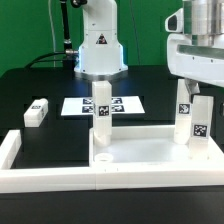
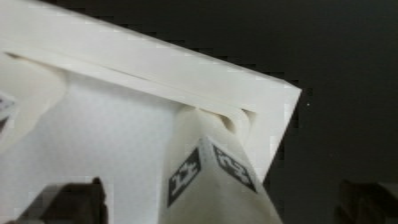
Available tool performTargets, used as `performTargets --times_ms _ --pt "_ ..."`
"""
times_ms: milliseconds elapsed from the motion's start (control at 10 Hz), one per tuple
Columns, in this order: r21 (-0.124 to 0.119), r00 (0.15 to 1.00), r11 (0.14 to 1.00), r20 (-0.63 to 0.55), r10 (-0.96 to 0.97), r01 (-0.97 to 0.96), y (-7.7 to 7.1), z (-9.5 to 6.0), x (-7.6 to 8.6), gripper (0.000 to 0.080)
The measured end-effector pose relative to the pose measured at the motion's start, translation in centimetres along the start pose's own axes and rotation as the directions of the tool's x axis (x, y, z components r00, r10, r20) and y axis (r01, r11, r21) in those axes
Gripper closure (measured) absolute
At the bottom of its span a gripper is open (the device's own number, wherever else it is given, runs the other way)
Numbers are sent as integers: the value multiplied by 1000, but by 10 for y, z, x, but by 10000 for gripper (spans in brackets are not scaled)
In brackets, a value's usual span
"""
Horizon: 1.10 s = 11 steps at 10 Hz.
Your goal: Assemble desk
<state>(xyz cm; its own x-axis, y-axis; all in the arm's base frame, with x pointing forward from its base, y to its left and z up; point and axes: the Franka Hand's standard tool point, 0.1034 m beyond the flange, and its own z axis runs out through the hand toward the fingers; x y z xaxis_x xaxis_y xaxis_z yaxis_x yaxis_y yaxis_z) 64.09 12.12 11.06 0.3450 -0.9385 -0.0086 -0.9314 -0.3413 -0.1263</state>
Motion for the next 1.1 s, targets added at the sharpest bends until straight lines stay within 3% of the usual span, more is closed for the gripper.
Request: performTargets --times_ms 200,400,500,700,800,900,1100 --pt "-8 946 946 -7 -324 324 -3 -1 8 151" --pt "-9 870 870 -6 -493 493 -8 2 13 151" --pt "-8 879 879 -7 -477 477 -8 2 13 151" --pt "-9 889 889 -8 -457 457 -8 2 14 376" --pt "-16 901 900 -9 -435 435 -6 3 17 376" --pt "-22 941 941 -8 -339 338 -3 3 19 502" --pt "-37 988 987 -3 -154 154 -2 4 22 502"
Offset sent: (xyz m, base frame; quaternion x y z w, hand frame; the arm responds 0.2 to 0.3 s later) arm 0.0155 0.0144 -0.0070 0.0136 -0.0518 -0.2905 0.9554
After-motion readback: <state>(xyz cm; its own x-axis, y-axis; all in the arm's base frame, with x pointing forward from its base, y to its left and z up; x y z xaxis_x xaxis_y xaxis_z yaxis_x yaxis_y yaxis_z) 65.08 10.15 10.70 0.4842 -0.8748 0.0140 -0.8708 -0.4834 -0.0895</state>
